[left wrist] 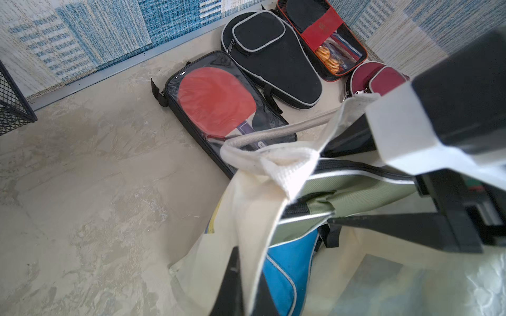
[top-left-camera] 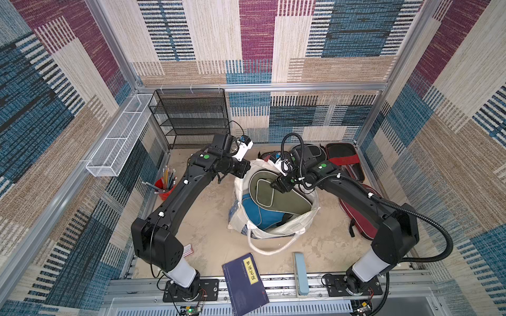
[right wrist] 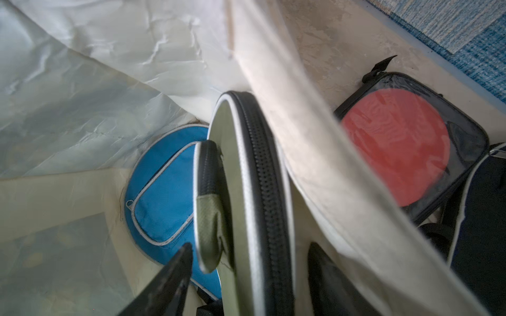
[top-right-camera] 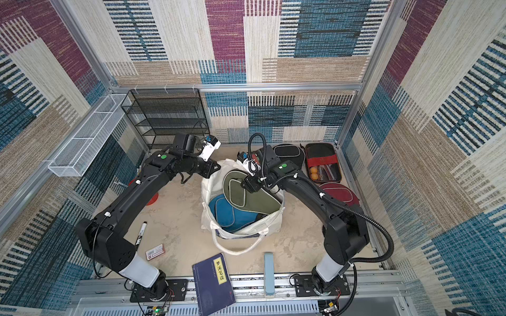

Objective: Remove the ping pong set from the canvas bag
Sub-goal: Pick up the ping pong set from the canvas bag.

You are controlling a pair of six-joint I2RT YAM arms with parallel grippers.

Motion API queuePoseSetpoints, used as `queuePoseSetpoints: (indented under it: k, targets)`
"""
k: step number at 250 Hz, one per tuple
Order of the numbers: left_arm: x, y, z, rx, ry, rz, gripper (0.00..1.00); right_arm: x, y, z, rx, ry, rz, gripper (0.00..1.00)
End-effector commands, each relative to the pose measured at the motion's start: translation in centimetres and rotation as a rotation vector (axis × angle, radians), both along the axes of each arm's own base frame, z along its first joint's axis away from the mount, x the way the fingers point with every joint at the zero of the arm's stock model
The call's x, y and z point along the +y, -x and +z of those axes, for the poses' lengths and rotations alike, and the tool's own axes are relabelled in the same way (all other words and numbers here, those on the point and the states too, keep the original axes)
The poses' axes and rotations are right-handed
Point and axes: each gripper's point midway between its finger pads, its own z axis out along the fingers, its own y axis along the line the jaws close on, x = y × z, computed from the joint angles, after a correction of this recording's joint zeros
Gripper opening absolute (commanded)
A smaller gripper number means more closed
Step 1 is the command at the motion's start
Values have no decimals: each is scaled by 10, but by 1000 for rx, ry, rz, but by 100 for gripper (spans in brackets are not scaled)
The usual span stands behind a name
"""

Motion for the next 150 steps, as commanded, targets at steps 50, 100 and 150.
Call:
queuePoseSetpoints:
  k: [50,100,150]
  targets:
    - [-5,-10,-3,0,35,8,0,-6,14,49,-68,-42,5,94]
    - [-6,-10,-2,2,42,6,0,-6,19,49,-60,-40,2,93]
    - [-7,-7,5,-14,54,-6,0,-13,13,23,-39,12,-45,94]
